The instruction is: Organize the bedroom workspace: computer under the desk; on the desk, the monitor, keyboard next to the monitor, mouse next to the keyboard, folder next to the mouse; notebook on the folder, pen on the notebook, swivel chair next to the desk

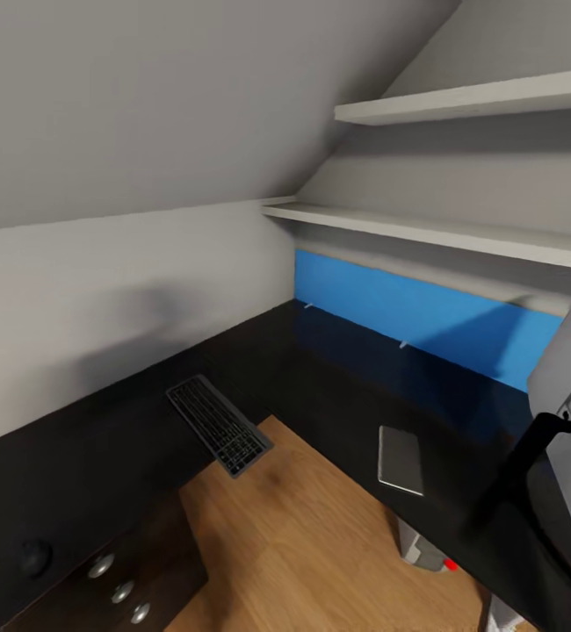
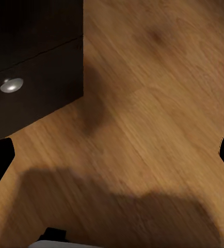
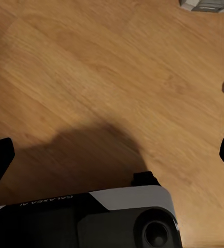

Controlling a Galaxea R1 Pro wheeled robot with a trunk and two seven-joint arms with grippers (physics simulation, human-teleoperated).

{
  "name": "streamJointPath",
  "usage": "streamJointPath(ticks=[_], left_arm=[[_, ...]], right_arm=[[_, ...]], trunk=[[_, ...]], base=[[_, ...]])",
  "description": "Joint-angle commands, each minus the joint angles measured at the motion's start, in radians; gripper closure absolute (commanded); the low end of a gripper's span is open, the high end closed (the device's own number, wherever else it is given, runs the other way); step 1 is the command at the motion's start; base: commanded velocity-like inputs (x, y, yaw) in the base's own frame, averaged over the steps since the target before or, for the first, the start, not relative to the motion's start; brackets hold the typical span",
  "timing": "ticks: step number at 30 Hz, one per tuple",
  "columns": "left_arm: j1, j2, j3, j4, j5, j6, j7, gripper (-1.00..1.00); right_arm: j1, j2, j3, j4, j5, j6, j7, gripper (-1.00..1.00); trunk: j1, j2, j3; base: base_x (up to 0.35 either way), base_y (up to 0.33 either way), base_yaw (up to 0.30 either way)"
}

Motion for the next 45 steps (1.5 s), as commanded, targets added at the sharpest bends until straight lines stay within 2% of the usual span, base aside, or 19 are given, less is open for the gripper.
streamJointPath(ticks=[1, 34, 45], left_arm=[[-0.001, 0.001, -0.008, 0.000, 0.004, -0.004, 0.007, -1.00], [-0.001, -0.001, -0.008, 0.001, 0.004, -0.004, 0.007, -1.00], [-0.001, 0.000, -0.008, 0.001, 0.003, -0.004, 0.007, -1.00]], right_arm=[[-0.001, 0.000, 0.009, 0.001, -0.009, -0.004, -0.004, -1.00], [0.000, 0.002, 0.009, 0.002, -0.009, -0.003, -0.004, -1.00], [-0.001, 0.011, 0.010, 0.019, -0.008, -0.004, -0.004, -1.00]], trunk=[[0.000, -0.002, -0.002], [0.000, -0.002, -0.002], [0.000, -0.002, -0.002]], base=[[0.000, 0.008, -0.266], [0.000, 0.001, -0.266], [0.000, 0.000, -0.265]])
